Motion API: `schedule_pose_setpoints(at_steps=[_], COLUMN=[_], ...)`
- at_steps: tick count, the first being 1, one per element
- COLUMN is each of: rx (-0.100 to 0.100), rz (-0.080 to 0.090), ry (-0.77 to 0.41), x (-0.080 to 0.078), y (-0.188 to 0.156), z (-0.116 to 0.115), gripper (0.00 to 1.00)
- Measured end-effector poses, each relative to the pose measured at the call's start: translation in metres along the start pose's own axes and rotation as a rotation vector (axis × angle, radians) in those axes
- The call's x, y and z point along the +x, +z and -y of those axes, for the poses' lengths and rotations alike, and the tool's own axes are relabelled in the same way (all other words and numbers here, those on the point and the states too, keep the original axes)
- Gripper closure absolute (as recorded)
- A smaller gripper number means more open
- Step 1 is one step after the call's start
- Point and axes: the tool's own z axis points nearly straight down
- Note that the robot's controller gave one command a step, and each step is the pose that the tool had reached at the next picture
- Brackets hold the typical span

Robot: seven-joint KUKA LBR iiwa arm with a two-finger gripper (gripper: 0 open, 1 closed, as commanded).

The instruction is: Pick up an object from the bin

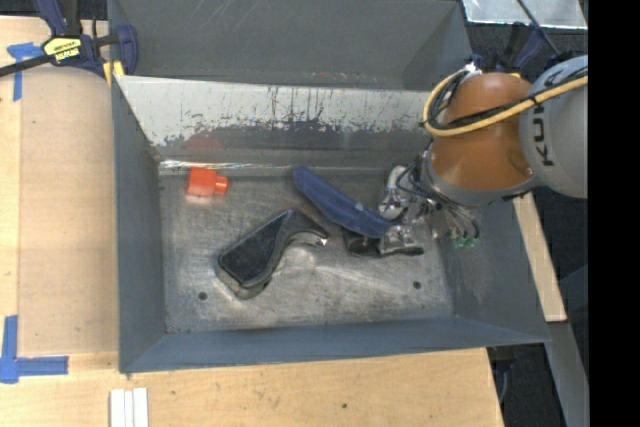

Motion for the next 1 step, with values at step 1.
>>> schedule_pose_setpoints(at_steps=[1], rx=[0.0], rz=[-0.007], ry=[0.004], x=[-0.0354], y=[-0.1646], z=[0.0148], gripper=[1.0])
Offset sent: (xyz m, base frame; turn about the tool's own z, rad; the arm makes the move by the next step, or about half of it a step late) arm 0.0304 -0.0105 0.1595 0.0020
